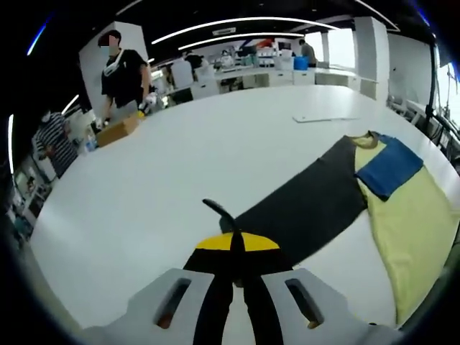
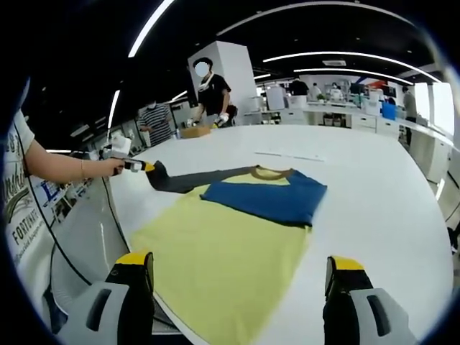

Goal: Fold the garment on the visible template until the final outline fits inside the template.

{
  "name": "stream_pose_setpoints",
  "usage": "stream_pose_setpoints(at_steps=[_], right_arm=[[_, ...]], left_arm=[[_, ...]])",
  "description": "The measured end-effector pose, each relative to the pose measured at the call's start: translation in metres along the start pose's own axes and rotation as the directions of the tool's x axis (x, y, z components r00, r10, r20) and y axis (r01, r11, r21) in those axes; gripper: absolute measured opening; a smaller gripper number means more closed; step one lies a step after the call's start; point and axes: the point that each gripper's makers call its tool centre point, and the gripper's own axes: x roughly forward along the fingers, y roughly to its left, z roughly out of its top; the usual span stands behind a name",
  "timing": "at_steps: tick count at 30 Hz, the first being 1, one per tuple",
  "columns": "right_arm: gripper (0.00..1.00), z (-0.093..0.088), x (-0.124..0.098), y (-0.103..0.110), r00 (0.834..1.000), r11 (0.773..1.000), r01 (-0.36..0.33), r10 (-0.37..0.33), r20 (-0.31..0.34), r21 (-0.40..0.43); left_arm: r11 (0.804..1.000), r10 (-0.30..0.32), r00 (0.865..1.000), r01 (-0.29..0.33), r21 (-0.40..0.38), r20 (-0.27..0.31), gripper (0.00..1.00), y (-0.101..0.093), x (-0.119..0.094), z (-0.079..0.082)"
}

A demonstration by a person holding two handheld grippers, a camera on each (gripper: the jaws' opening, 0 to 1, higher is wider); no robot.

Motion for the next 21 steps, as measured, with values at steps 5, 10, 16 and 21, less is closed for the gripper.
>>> stream_pose_setpoints(at_steps=[5,10,16,21], right_arm=[[0.99,0.001,-0.001,0.003,1.000,1.000,-0.012,0.012,0.004,-0.010],[0.99,0.002,-0.001,0.006,1.000,0.999,-0.022,0.022,0.007,-0.024],[0.99,0.000,0.000,0.008,1.000,0.999,-0.026,0.026,-0.001,-0.035],[0.99,-0.001,-0.001,0.008,1.000,0.999,-0.024,0.024,-0.005,-0.038]], left_arm=[[0.999,-0.032,0.999,0.032,0.023,0.025,0.00,-0.013,0.000,0.014],[0.997,-0.069,0.996,0.067,0.035,0.048,0.00,-0.025,0.001,0.026],[0.996,-0.092,0.994,0.091,0.016,0.060,0.00,-0.035,0.005,0.035],[0.993,-0.118,0.991,0.117,0.015,0.068,0.00,-0.047,0.009,0.040]])
